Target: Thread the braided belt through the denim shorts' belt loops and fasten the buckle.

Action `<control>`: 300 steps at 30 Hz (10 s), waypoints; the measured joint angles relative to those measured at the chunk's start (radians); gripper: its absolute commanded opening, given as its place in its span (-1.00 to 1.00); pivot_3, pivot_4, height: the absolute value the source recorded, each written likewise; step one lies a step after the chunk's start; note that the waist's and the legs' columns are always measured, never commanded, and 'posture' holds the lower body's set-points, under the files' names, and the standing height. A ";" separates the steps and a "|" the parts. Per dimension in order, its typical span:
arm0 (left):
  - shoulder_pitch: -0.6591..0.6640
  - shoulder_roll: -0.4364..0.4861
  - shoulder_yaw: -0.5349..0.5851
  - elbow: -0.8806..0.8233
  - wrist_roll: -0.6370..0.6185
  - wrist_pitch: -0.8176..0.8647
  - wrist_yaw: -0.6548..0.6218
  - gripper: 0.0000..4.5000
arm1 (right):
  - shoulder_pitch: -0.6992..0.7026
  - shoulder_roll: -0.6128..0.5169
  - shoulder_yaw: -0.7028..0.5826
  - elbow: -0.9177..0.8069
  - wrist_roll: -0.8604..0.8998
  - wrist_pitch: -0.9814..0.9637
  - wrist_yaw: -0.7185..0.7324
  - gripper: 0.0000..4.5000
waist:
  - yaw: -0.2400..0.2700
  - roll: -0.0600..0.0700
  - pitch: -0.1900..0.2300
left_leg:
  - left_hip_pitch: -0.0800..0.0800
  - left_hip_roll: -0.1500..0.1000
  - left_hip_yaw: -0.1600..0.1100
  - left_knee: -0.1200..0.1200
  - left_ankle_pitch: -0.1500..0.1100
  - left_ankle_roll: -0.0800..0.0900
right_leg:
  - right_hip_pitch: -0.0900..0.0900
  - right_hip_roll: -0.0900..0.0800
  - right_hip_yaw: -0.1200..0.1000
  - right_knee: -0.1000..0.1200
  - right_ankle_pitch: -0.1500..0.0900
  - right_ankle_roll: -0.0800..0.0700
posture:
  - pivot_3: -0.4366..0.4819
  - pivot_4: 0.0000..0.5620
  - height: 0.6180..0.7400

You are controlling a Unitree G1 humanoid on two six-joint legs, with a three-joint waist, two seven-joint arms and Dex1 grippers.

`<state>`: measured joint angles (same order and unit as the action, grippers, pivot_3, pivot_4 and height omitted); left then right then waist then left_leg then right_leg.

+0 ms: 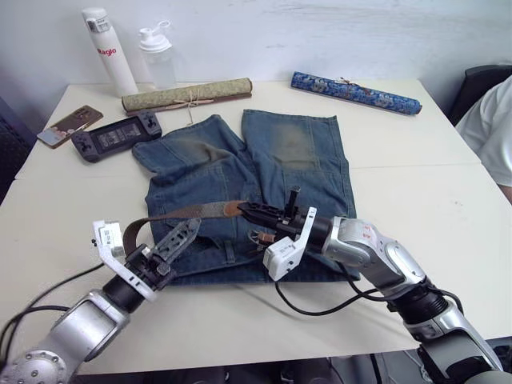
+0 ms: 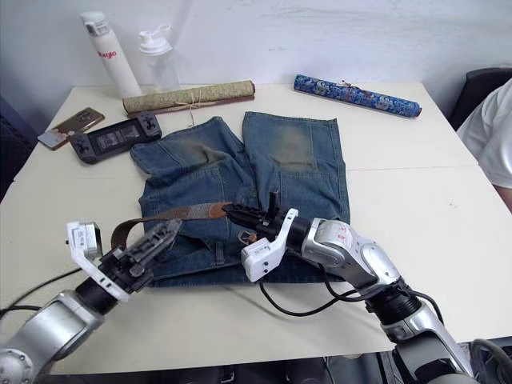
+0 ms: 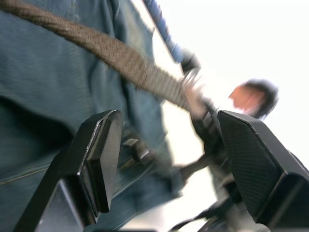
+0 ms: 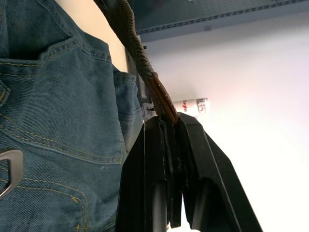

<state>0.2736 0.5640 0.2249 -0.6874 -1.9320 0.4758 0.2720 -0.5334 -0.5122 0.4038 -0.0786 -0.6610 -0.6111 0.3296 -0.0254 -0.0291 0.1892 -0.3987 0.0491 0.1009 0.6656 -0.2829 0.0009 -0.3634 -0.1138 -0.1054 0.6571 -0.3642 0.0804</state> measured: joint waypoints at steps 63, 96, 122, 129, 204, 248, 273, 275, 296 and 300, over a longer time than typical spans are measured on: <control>0.073 -0.064 0.153 0.109 -0.029 0.124 0.071 -1.00 | 0.199 -0.165 -0.257 -0.399 1.111 1.140 0.551 -0.56 | 0.026 0.004 0.003 | 0.007 0.000 -0.004 -0.018 -0.001 0.000 | 0.005 0.000 -0.003 -0.013 -0.003 -0.004 | -0.05 -0.47 0.63; -0.035 -0.007 0.051 0.232 0.142 0.179 0.095 -1.00 | 0.269 -0.156 -0.303 -0.552 1.206 1.328 0.430 -0.97 | 0.028 0.007 0.004 | 0.001 -0.001 -0.005 -0.019 -0.002 -0.001 | 0.003 0.000 -0.005 -0.018 -0.002 -0.003 | -0.05 -0.47 0.63; -0.118 -0.072 -0.146 -0.013 0.100 0.051 0.395 -1.00 | 0.236 -0.147 -0.297 -0.568 1.239 1.395 0.376 -0.97 | 0.031 0.008 0.005 | -0.002 -0.002 -0.006 -0.018 -0.001 -0.001 | 0.003 0.000 -0.006 -0.020 0.000 0.000 | -0.05 -0.47 0.63; -0.060 -0.106 -0.121 0.015 0.130 -0.006 0.423 -1.00 | 0.235 -0.144 -0.297 -0.568 1.241 1.395 0.373 -0.97 | 0.032 0.008 0.005 | -0.002 -0.002 -0.005 -0.018 -0.001 -0.001 | 0.003 0.000 -0.006 -0.021 0.000 0.000 | -0.05 -0.47 0.63; -0.031 -0.001 0.111 -0.001 0.082 -0.023 0.089 -1.00 | 0.081 0.087 0.140 -0.267 0.767 1.293 0.469 -0.96 | 0.016 0.012 0.007 | -0.002 0.000 -0.006 -0.019 0.004 -0.003 | 0.004 0.003 -0.008 -0.027 0.006 0.001 | -0.05 -0.47 0.63; -0.142 -0.082 0.066 0.190 0.327 0.084 0.066 -1.00 | 0.075 0.043 -0.227 -0.391 1.076 1.475 0.489 0.56 | 0.023 0.012 0.007 | -0.008 -0.001 -0.001 -0.020 0.004 -0.002 | -0.008 0.002 -0.003 -0.020 0.006 0.000 | -0.05 -0.47 0.63; -0.260 -0.278 -0.078 0.336 0.423 0.189 0.045 -1.00 | 0.149 -0.011 -0.216 -0.430 1.109 1.467 0.420 0.56 | 0.046 0.011 0.007 | -0.008 -0.002 0.000 -0.018 0.005 0.000 | -0.008 0.001 -0.002 -0.018 0.007 0.002 | -0.05 -0.47 0.63; -0.268 -0.275 -0.097 0.336 0.441 0.209 0.019 -1.00 | 0.149 -0.011 -0.216 -0.430 1.109 1.462 0.419 0.56 | 0.049 0.011 0.007 | -0.008 -0.002 0.001 -0.017 0.005 0.000 | -0.008 0.001 -0.002 -0.018 0.007 0.002 | -0.05 -0.47 0.63; -0.350 -0.216 -0.146 0.354 0.529 0.346 -0.240 -1.00 | 0.285 -0.158 -0.014 -0.300 0.495 0.543 0.342 0.56 | 0.050 0.011 0.007 | -0.008 -0.002 0.003 -0.017 0.007 -0.002 | -0.009 0.002 0.000 -0.018 0.007 0.003 | -0.05 -0.47 0.63; -0.353 -0.231 -0.141 0.373 0.529 0.354 -0.238 -1.00 | 0.334 -0.145 -0.012 -0.262 0.391 0.446 0.285 0.56 | 0.050 0.011 0.007 | -0.007 -0.002 0.003 -0.016 0.007 -0.001 | -0.008 0.002 0.000 -0.018 0.007 0.003 | -0.05 -0.47 0.63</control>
<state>-0.0790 0.3332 0.0844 -0.3142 -1.4033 0.8302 0.0339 -0.1994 -0.6572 0.3916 -0.3410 -0.2699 -0.1656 0.6147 0.0248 -0.0177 0.1959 -0.4061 0.0470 0.1041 0.6496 -0.2757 -0.0003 -0.3717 -0.1119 -0.1052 0.6396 -0.3569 0.0832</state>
